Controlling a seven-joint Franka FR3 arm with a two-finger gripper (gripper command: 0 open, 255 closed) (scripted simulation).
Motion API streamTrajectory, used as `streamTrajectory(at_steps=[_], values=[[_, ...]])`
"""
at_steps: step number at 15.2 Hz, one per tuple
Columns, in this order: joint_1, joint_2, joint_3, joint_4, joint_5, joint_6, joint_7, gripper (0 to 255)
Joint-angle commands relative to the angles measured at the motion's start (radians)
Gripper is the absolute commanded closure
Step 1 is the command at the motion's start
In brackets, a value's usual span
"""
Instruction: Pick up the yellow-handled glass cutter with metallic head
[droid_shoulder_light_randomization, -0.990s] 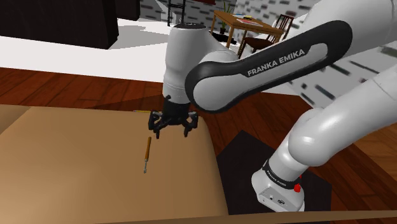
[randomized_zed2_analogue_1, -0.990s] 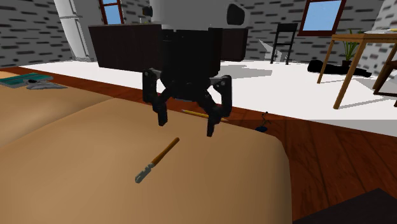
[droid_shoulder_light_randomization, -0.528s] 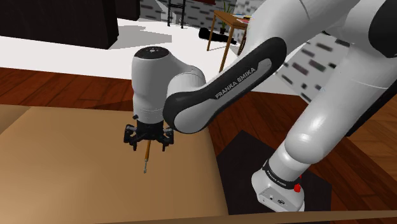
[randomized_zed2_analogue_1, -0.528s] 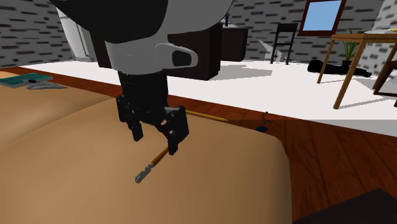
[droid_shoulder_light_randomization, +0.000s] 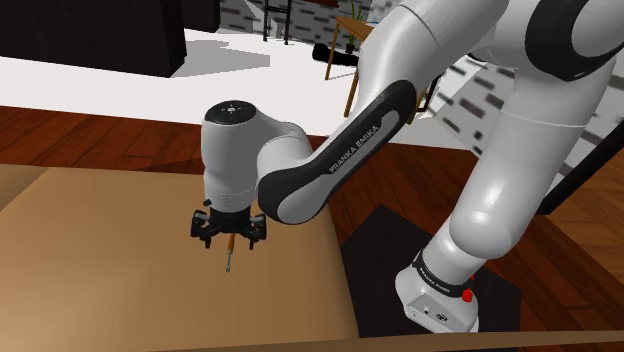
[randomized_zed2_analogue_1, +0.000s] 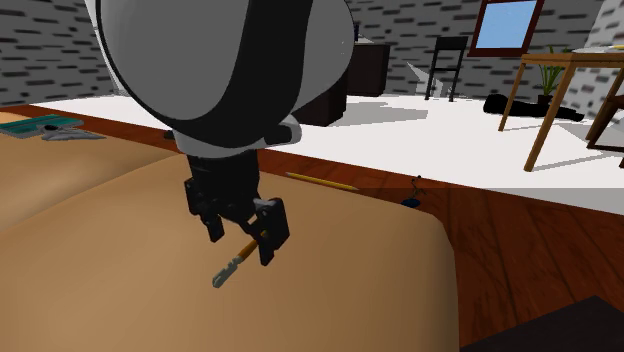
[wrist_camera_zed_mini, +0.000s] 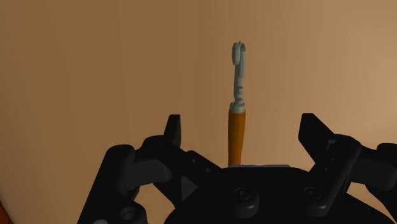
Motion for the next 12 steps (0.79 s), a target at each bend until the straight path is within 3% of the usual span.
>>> streamTrajectory(at_steps=[1, 2, 12], values=[[0.004, 0.008, -0.005, -0.004, -0.012, 0.009, 0.009, 0], [0.004, 0.008, -0.005, -0.004, -0.013, 0.009, 0.009, 255], [-0.003, -0.006, 0.003, -0.003, 0.007, -0.001, -0.005, 255]])
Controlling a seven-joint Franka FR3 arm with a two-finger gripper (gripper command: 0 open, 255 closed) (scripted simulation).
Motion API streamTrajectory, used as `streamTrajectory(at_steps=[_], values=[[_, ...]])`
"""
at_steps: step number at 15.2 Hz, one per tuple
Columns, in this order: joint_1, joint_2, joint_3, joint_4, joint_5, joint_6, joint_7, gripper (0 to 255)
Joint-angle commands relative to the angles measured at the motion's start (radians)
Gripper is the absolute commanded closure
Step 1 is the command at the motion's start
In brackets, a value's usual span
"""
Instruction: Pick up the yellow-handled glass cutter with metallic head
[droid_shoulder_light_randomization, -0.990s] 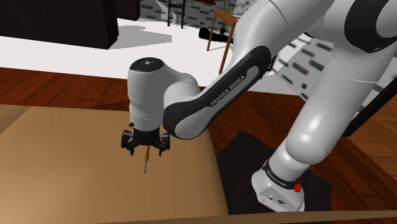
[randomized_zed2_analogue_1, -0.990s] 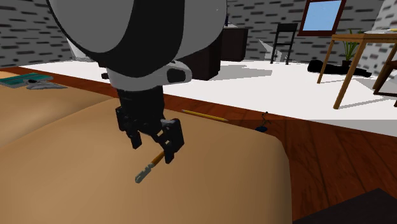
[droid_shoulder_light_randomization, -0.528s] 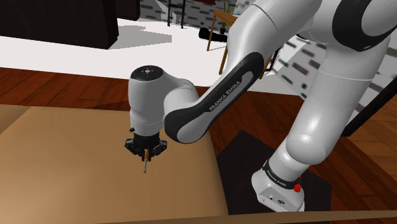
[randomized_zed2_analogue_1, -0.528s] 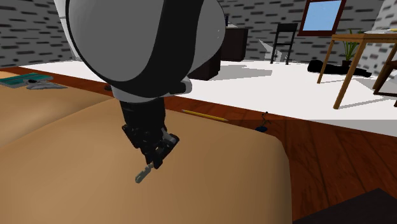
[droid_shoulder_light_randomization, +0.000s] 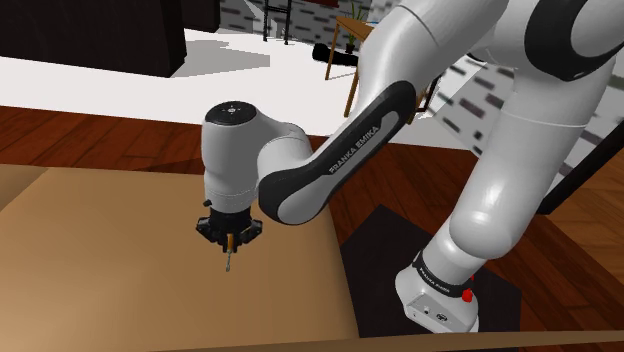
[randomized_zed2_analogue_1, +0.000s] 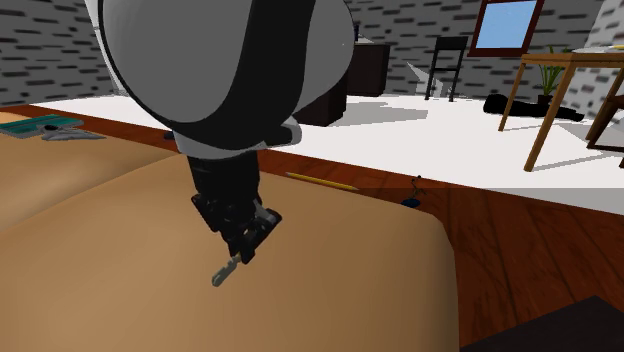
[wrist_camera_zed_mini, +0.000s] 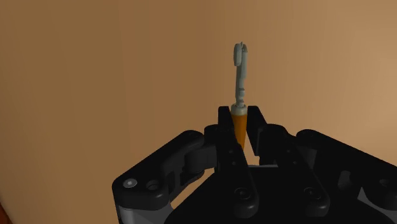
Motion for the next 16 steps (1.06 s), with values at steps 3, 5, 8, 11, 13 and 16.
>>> streamTrajectory(at_steps=[3, 5, 8, 11, 13, 16], values=[[-0.021, -0.051, 0.027, 0.004, 0.068, -0.035, -0.050, 255], [-0.030, -0.080, 0.038, 0.009, 0.106, -0.057, -0.077, 255], [-0.040, -0.123, 0.050, 0.018, 0.160, -0.091, -0.117, 255], [-0.045, -0.164, 0.056, 0.031, 0.210, -0.128, -0.154, 255], [-0.047, -0.190, 0.057, 0.040, 0.239, -0.153, -0.176, 255], [-0.047, -0.204, 0.055, 0.046, 0.255, -0.168, -0.188, 255]])
